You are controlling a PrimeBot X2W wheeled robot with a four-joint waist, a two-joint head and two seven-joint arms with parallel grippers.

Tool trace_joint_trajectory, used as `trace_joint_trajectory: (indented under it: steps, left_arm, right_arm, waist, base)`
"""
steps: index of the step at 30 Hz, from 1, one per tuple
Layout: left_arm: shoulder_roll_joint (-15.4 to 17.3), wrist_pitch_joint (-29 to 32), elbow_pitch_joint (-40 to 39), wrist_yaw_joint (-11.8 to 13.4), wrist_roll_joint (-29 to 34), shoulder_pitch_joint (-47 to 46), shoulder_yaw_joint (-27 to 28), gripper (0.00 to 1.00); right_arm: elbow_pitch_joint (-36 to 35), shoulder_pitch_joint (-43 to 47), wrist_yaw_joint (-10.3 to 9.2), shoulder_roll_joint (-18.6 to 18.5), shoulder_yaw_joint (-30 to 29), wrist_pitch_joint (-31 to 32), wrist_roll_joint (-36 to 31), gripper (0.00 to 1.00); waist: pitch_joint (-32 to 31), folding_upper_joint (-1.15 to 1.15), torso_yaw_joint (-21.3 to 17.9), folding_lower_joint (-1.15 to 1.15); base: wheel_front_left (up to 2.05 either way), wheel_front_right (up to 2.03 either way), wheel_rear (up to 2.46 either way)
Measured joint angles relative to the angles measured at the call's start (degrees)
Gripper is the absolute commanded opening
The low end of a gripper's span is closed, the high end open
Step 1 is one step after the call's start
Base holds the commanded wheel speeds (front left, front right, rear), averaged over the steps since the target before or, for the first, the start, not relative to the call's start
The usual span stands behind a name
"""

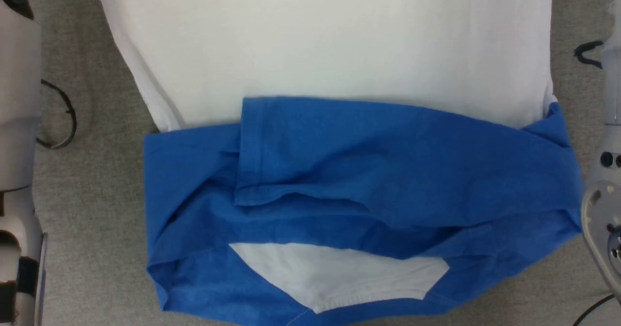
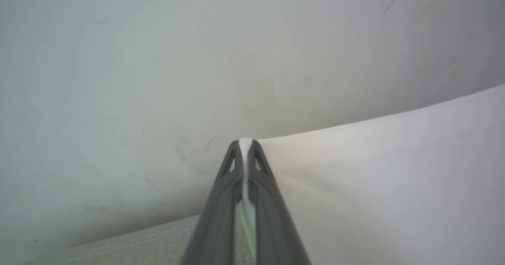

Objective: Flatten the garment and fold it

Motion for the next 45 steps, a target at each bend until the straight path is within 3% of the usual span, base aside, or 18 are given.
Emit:
trace_joint_trajectory:
  steps: [8,19,25,32,40,45]
  left_arm:
    - [-0.3,-9.0,1.1,-1.8,-1.2,4.9,-0.1,0.0]
    - [-1.2,-14.3,-7.9,-2.0,-6.7,30.7,0.3,0.0]
    - [-0.9,-12.5,-16.1,-0.2,-10.9,48.6,0.6,0.0]
    - [-0.8,-6.9,-24.8,-0.7,-16.6,65.3,-1.9,0.0]
    - [-0.1,-3.0,-28.1,-0.8,-21.3,74.6,-2.8,0.0]
    - [0.1,-1.1,-27.7,-1.4,-22.5,76.1,-4.2,0.0]
  right_arm:
    - [-0.6,8.0,-0.01,-0.2,3.3,-9.7,6.9,0.0]
    - [-14.1,32.4,-0.01,-6.5,9.3,-11.4,17.6,0.0]
    - [-23.6,47.7,0.0,-8.7,7.4,-6.2,21.6,0.0]
    - [-35.8,65.8,0.01,-7.7,-0.2,2.9,21.9,0.0]
    - [-48.2,80.3,0.01,-2.5,-6.3,16.0,18.0,0.0]
    - [-51.2,85.7,0.0,-0.8,-7.7,22.1,15.3,0.0]
  waist:
    - [-4.6,0.0,0.4,0.0]
    - [-15.9,0.0,1.6,-0.02]
    - [-22.6,0.0,2.7,-0.03]
    - [-28.7,0.0,4.5,-0.03]
    - [-32.2,0.0,7.3,-0.02]
    - [-32.8,0.0,8.2,-0.01]
  base:
    - [0.0,0.0,0.0]
    - [0.0,0.0,0.0]
    - [0.0,0.0,0.0]
    - [0.0,0.0,0.0]
    - [0.0,0.0,0.0]
    - [0.0,0.0,0.0]
